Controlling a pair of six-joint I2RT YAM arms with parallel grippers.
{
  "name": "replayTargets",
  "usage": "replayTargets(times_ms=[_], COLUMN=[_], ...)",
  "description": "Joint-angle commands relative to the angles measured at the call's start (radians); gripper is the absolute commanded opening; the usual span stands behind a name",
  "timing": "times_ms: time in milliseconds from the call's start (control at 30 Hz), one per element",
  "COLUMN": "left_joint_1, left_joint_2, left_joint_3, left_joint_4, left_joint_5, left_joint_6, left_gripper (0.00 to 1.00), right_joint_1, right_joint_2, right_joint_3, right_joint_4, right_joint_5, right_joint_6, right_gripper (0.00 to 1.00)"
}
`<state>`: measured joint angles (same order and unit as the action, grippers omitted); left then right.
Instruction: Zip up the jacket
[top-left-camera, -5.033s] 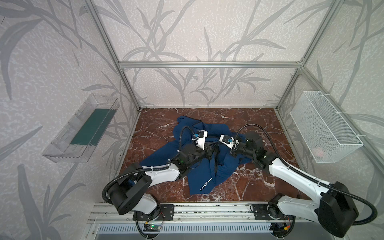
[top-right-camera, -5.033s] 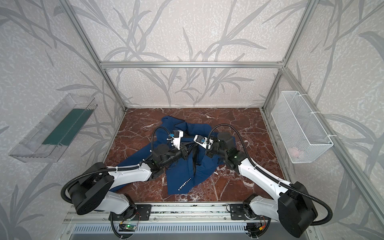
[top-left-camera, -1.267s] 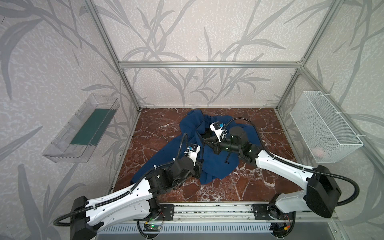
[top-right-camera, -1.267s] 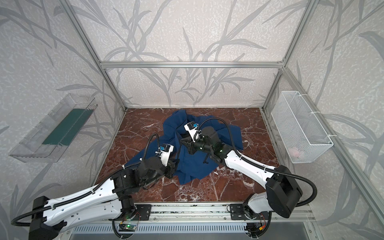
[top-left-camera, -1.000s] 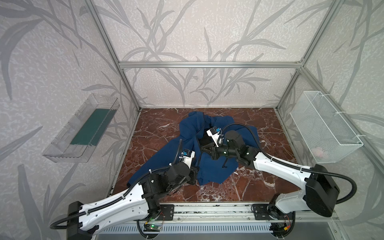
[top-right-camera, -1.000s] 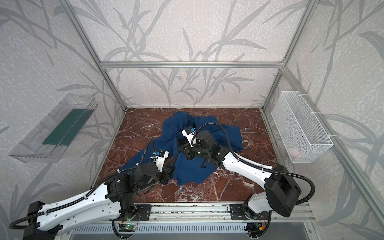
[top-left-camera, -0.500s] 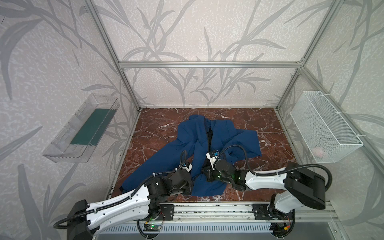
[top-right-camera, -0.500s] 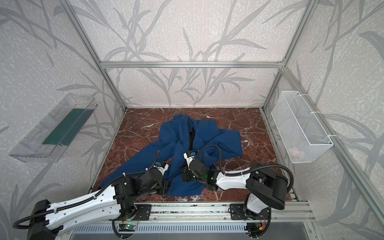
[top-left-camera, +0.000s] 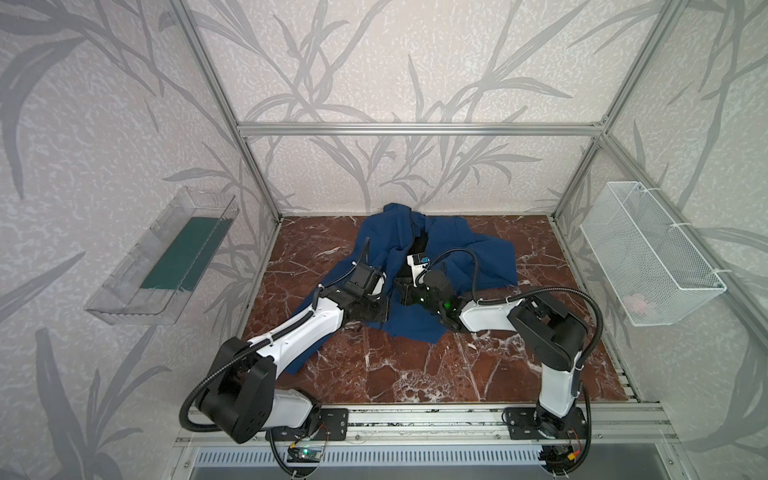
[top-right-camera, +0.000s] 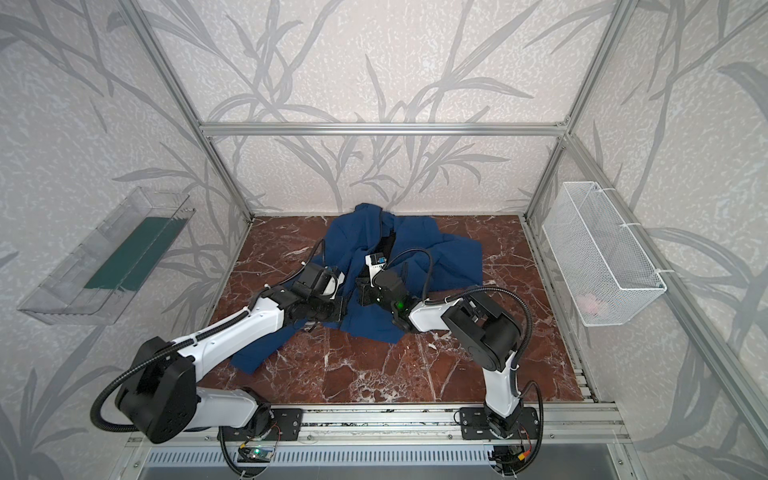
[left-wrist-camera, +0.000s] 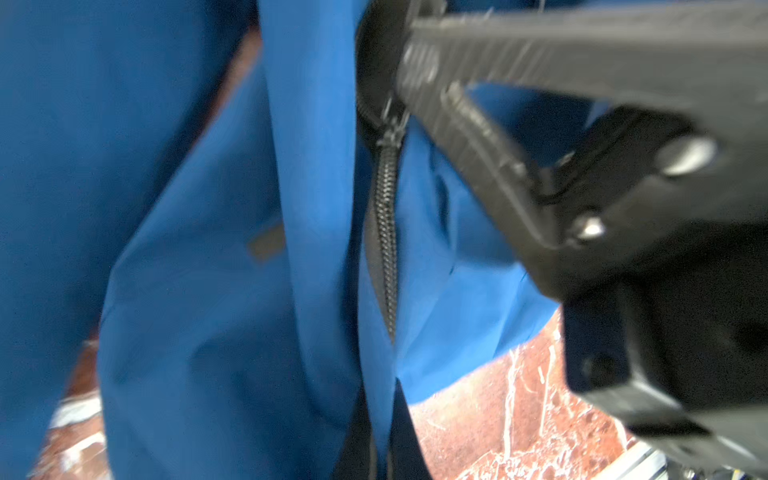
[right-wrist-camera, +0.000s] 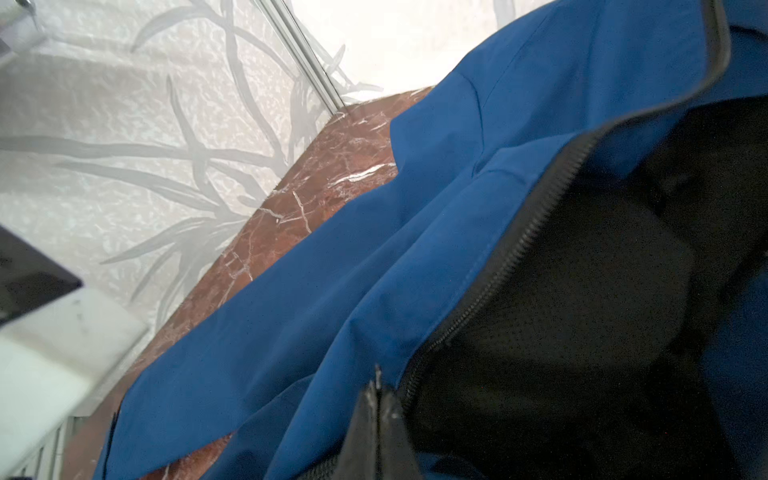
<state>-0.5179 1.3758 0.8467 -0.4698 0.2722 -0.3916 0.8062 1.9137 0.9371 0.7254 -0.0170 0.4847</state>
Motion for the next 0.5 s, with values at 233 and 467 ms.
replayTargets(times_ms=[233, 467], left_joint_1=[-0.013, -0.049], left_joint_2=[-0.187, -0.212], left_joint_3=[-0.233, -0.253], left_joint_4=[-0.112, -0.102], left_joint_5=[0.081, 0.046], left_joint_6=[-0.001, -0.056], left_gripper=[0.0, 0.0], right_joint_1=[-0.17, -0.306], right_joint_2=[-0.059, -0.038], right_joint_3=[-0.032, 0.092], right_joint_4=[0.066, 0.027], right_joint_5=[0.117, 0.063], right_joint_6=[-0.195, -0.254], right_gripper=[0.0, 0.0])
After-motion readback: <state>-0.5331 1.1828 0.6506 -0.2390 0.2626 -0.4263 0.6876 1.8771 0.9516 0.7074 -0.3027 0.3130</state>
